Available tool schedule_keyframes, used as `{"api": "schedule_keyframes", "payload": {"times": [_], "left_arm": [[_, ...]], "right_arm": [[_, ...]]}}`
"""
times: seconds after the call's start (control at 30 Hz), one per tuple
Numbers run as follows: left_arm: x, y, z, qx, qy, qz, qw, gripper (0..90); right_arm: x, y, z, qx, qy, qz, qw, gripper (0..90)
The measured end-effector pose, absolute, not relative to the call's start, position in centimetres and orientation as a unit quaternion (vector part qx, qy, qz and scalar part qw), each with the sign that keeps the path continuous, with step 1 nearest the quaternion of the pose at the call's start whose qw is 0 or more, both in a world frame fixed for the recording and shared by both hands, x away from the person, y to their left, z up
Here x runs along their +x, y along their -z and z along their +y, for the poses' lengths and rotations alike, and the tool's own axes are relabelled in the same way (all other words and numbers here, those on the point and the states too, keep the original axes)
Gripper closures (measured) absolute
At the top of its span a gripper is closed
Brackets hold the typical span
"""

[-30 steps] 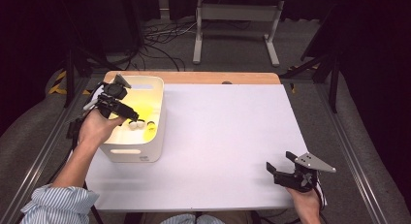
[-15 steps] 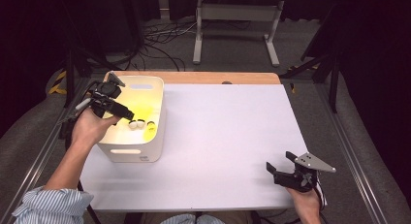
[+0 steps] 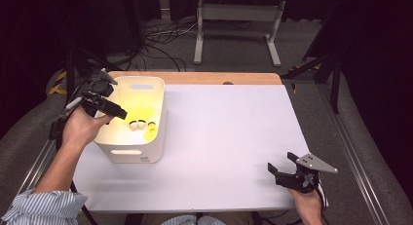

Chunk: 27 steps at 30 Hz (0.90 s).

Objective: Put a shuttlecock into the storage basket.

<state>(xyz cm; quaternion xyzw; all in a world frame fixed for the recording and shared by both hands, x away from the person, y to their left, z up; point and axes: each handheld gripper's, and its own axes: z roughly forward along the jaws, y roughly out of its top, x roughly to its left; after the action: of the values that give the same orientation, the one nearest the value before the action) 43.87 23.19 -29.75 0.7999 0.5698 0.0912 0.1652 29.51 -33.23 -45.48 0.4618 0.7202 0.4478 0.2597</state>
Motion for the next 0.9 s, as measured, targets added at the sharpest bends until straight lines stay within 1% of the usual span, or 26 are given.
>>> {"api": "schedule_keyframes", "payload": {"times": [0.9], "left_arm": [[42.9, 29.1, 26.0, 0.781, -0.102, 0.593, 0.169, 37.8]], "right_arm": [[29.5, 45.5, -33.2, 0.461, -0.447, 0.721, 0.26, 12.2]]}}
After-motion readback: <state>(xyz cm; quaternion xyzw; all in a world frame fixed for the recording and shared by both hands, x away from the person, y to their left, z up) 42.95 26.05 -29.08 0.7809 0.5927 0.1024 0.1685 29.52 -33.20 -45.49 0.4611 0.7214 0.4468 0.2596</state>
